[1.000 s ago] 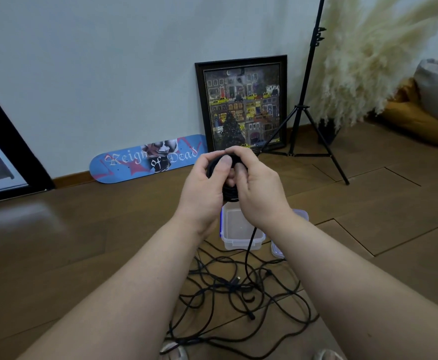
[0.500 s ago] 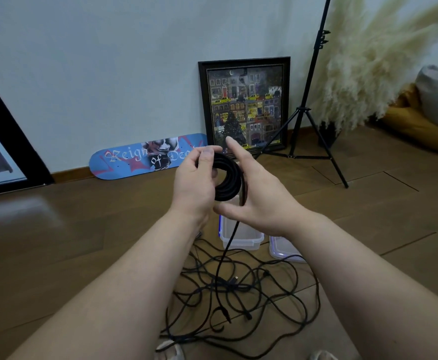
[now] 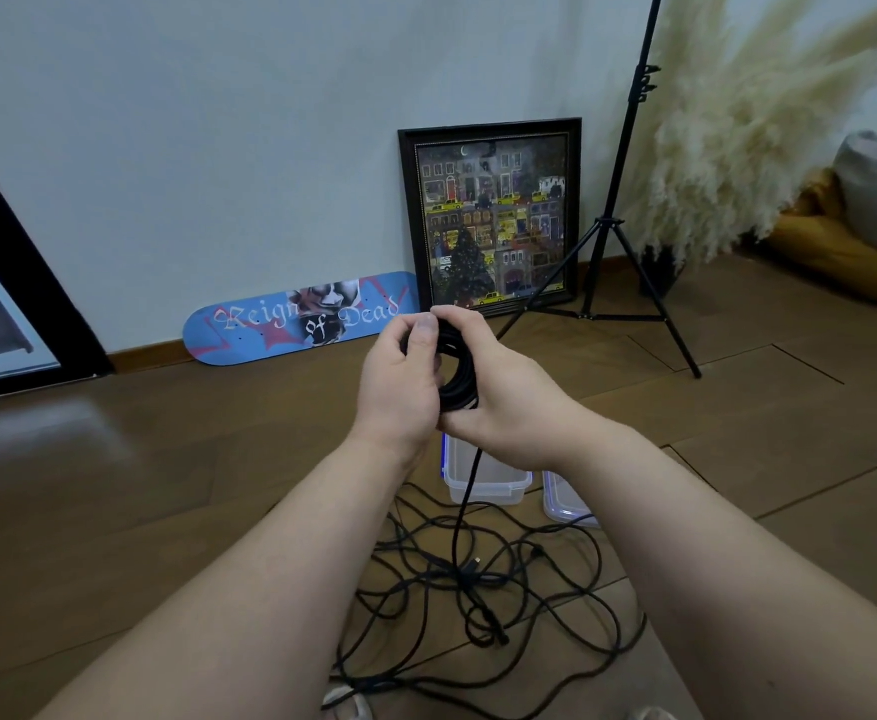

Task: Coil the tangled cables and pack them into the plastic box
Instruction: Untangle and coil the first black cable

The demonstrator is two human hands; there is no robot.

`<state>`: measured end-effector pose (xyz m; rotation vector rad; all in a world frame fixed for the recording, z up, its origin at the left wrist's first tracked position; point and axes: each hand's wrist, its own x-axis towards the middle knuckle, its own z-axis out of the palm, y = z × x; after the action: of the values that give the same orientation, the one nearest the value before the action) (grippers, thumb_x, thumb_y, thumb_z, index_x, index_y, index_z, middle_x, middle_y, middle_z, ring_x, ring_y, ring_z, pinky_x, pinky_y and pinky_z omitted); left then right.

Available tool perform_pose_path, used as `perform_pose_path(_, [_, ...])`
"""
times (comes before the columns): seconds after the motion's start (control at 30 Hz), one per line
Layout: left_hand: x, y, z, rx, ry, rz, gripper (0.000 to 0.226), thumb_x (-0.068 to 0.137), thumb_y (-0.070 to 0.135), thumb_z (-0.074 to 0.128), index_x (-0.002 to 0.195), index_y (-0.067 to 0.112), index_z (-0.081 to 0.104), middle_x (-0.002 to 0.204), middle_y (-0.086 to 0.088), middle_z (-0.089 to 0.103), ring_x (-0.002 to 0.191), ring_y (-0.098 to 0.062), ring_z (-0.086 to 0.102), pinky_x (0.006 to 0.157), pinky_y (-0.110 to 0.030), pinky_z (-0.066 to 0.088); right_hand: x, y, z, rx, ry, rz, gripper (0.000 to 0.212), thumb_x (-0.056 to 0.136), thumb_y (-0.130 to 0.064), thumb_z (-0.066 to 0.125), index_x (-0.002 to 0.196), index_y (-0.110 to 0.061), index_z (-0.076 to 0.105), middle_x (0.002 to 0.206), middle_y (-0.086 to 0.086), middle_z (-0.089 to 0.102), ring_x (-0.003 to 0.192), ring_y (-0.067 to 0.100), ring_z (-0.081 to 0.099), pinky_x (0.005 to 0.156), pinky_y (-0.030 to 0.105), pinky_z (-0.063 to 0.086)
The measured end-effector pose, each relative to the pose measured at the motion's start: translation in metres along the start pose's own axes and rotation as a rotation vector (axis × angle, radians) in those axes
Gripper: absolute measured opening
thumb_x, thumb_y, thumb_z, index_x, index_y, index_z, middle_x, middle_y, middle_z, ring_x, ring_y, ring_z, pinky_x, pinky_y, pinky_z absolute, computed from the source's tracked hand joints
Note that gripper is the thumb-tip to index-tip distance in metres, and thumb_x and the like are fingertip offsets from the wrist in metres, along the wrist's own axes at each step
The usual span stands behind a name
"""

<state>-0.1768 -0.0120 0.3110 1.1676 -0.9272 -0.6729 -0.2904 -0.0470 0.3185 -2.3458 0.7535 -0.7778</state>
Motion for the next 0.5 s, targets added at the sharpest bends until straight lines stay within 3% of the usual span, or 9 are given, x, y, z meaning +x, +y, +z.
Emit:
perform_pose_path(0.1, [0.002, 0.001, 0.003, -0.056, 0.039, 0.015, 0.017, 0.091, 0.035, 0.052, 0.091, 0.021, 0.062, 0.087, -0.007, 0.063, 0.074, -0.017, 0.058, 0.073, -0.041, 0.050, 0.001, -0.002, -0.004, 0.309, -0.042, 0.107, 0.073, 0.082, -0.027, 0.059, 0.146, -0.033, 0.024, 0.115, -0.006, 0.057, 0.079, 0.001, 0.056, 0.070, 0.021, 0.045])
perform_pose_path(0.13, [0.003, 0.001, 0.003, -0.066, 0.046, 0.018, 0.018, 0.091, 0.035, 0.052, 0.092, 0.021, 0.062, 0.091, -0.009, 0.064, 0.078, -0.018, 0.060, 0.074, -0.040, 0.052, 0.002, -0.001, -0.002, 0.417, 0.002, 0.151, 0.065, 0.087, -0.031, 0.054, 0.146, -0.034, 0.028, 0.106, -0.009, 0.056, 0.072, -0.002, 0.050, 0.065, 0.019, 0.039])
perform_pose_path(0.2, [0.004, 0.001, 0.006, -0.056, 0.056, 0.040, 0.017, 0.100, 0.029, 0.049, 0.096, 0.018, 0.061, 0.085, -0.004, 0.060, 0.062, -0.008, 0.052, 0.060, -0.027, 0.046, 0.005, 0.003, 0.003, 0.556, 0.153, 0.214, 0.044, 0.098, -0.033, 0.045, 0.142, -0.033, 0.038, 0.092, -0.014, 0.052, 0.067, -0.005, 0.043, 0.062, 0.018, 0.032])
perform_pose_path(0.27, [0.003, -0.001, 0.011, -0.011, 0.056, 0.072, 0.018, 0.104, 0.023, 0.044, 0.097, 0.020, 0.060, 0.083, 0.002, 0.057, 0.056, -0.003, 0.044, 0.055, -0.020, 0.038, 0.006, 0.005, 0.006, 0.578, 0.296, 0.228, 0.032, 0.104, -0.029, 0.039, 0.134, -0.028, 0.048, 0.090, -0.015, 0.052, 0.068, -0.005, 0.043, 0.060, 0.016, 0.032])
perform_pose_path(0.33, [-0.001, -0.002, 0.018, 0.013, 0.029, 0.107, 0.017, 0.104, 0.023, 0.043, 0.095, 0.023, 0.058, 0.084, 0.004, 0.058, 0.062, -0.002, 0.048, 0.059, -0.019, 0.041, 0.006, 0.004, 0.006, 0.537, 0.399, 0.226, 0.027, 0.104, -0.029, 0.039, 0.125, -0.022, 0.055, 0.094, -0.010, 0.059, 0.075, 0.003, 0.053, 0.063, 0.025, 0.044])
perform_pose_path(0.4, [-0.005, -0.003, 0.022, 0.023, 0.023, 0.122, 0.017, 0.104, 0.022, 0.043, 0.094, 0.023, 0.056, 0.079, 0.005, 0.056, 0.063, -0.001, 0.050, 0.059, -0.017, 0.042, 0.004, 0.000, 0.006, 0.513, 0.457, 0.241, 0.022, 0.104, -0.026, 0.040, 0.116, -0.019, 0.057, 0.094, -0.003, 0.063, 0.083, 0.014, 0.059, 0.077, 0.045, 0.053])
perform_pose_path(0.5, [-0.012, -0.002, 0.025, 0.067, 0.018, 0.154, 0.016, 0.104, 0.021, 0.042, 0.095, 0.026, 0.054, 0.075, 0.006, 0.054, 0.061, -0.003, 0.050, 0.058, -0.018, 0.042, 0.000, -0.003, 0.005, 0.526, 0.504, 0.209, 0.017, 0.104, -0.023, 0.041, 0.103, -0.019, 0.058, 0.080, -0.003, 0.060, 0.073, 0.016, 0.056, 0.075, 0.048, 0.050])
